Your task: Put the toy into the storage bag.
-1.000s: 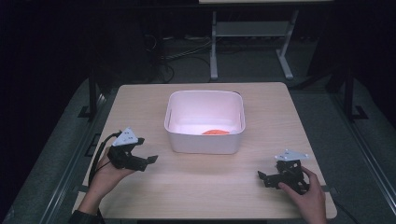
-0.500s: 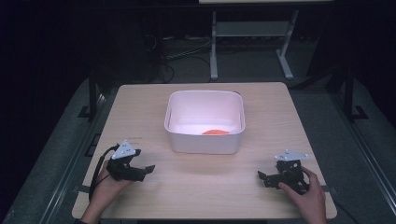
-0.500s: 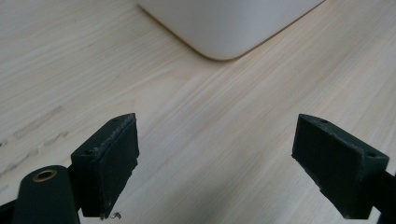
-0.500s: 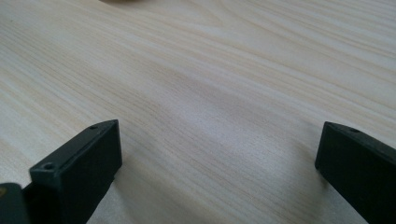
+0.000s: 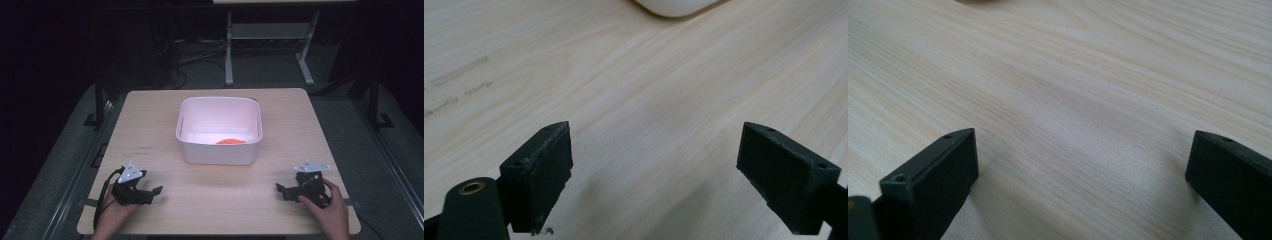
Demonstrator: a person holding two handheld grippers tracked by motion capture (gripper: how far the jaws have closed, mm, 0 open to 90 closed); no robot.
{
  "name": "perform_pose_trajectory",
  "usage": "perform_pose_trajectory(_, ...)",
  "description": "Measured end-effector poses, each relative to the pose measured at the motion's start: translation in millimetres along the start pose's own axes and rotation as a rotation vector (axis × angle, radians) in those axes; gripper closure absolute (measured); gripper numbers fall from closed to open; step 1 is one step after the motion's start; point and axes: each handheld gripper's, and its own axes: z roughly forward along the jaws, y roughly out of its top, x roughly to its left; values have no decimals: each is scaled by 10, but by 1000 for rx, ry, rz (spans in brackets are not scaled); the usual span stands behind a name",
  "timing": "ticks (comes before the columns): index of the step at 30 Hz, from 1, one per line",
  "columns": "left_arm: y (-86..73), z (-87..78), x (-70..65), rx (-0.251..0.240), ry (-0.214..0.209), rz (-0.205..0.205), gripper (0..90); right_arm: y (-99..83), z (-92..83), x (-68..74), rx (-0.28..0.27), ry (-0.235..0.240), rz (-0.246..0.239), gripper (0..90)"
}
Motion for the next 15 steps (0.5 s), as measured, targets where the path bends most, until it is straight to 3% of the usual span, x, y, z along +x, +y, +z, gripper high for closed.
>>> perform_pose_trajectory(15, -133, 55, -49, 27, 20, -15, 129, 0, -1, 2, 1, 0, 2, 0)
